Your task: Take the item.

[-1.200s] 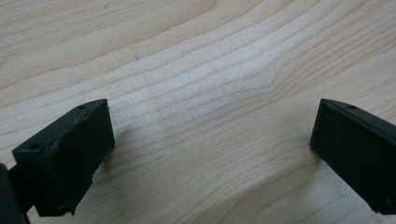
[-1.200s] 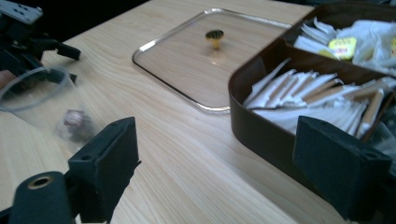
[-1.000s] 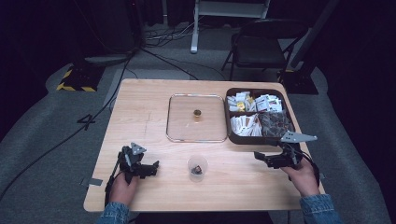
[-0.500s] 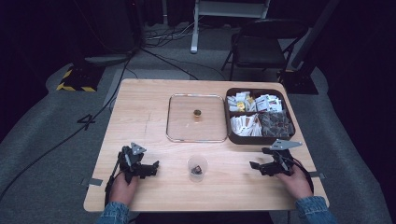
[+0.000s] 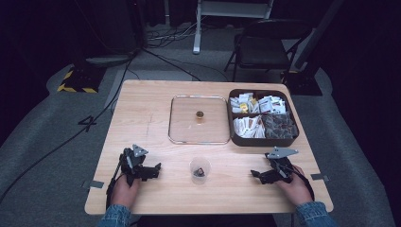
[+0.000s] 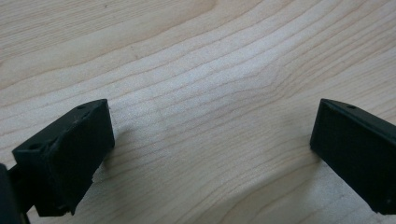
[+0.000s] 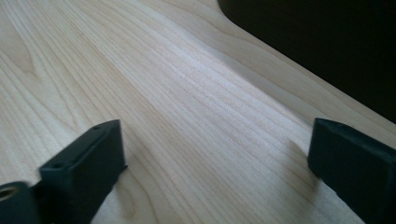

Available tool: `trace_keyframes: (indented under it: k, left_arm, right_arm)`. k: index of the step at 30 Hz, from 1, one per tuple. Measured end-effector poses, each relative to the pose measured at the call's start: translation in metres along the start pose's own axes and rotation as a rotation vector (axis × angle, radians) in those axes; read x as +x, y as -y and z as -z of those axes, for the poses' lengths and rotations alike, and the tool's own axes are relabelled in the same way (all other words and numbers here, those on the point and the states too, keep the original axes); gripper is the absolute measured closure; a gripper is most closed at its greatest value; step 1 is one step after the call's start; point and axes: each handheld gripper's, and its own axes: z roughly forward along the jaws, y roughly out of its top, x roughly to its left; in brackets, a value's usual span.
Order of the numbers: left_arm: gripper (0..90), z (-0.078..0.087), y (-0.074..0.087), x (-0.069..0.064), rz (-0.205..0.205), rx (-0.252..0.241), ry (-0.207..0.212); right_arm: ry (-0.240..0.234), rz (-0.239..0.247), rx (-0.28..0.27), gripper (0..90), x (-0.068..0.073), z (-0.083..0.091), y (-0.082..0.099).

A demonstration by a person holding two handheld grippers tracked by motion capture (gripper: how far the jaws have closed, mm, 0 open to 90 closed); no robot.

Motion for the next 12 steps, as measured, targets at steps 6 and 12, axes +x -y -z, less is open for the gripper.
trace_keyframes:
  k: [6, 12]
  left_arm:
    - [0.1, 0.0000, 0.0000, -0.0001, 0.002, 0.000, 0.000]
    - [0.1, -0.0004, -0.0003, 0.0002, -0.003, -0.001, 0.005]
  right_arm:
    - [0.001, 0.002, 0.001, 0.0, 0.0001, 0.0000, 0.0000]
    - [0.001, 0.001, 0.001, 0.0, 0.0001, 0.0000, 0.0000]
